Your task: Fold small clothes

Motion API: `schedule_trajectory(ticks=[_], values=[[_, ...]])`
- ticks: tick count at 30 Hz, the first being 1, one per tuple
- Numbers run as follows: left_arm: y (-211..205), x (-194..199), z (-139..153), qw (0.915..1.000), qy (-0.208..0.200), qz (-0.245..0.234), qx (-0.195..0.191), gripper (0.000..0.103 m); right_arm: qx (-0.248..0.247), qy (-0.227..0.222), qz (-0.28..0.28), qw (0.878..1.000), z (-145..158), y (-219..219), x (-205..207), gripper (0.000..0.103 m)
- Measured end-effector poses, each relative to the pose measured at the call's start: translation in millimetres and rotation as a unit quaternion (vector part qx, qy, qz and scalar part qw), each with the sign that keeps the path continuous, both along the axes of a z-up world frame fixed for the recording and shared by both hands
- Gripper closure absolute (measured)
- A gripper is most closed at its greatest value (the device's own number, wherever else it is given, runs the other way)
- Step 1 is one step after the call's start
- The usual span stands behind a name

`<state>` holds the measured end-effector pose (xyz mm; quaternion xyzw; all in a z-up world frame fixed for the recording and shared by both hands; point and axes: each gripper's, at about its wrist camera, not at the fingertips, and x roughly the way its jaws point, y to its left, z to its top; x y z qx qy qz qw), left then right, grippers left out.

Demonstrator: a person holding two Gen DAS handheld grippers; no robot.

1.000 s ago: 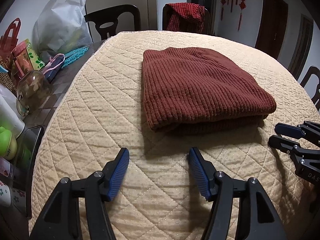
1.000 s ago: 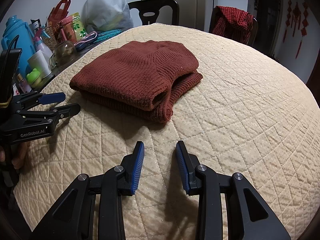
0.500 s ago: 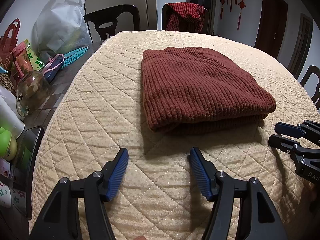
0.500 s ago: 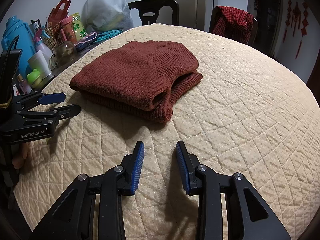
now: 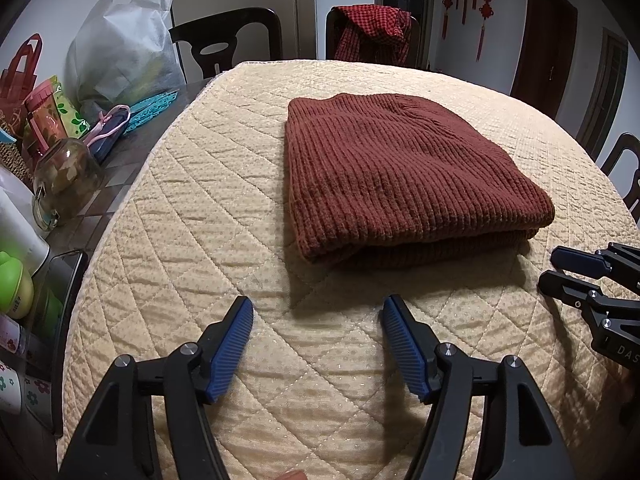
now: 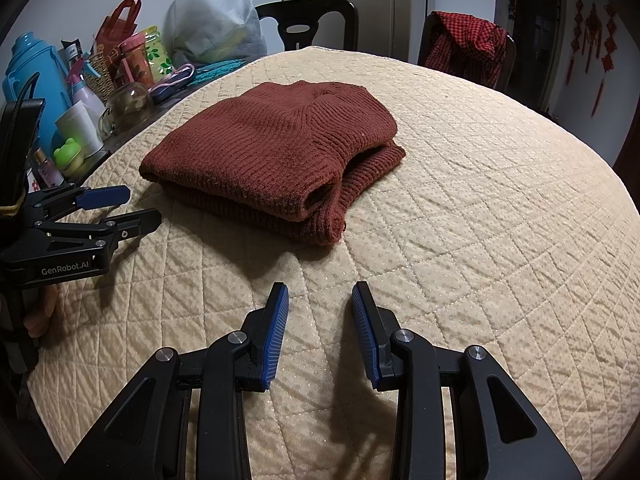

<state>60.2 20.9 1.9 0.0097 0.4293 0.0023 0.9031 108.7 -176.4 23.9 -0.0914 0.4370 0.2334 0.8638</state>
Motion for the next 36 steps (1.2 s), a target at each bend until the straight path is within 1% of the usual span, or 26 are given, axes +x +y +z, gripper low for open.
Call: schedule_trajectory(ticks=[8,36], values=[[3.0,2.1,-0.8,1.0,0.001,0.002,0.0,0.03,0.0,0.0,0.0,1.0,-0.1,-0.2,0.1,0.069],[2.6,2.2,-0.6,1.0,0.001,0.002,0.0,0.03,0.0,0.0,0.0,1.0,-0.6,-0.2,0.0,0.069]])
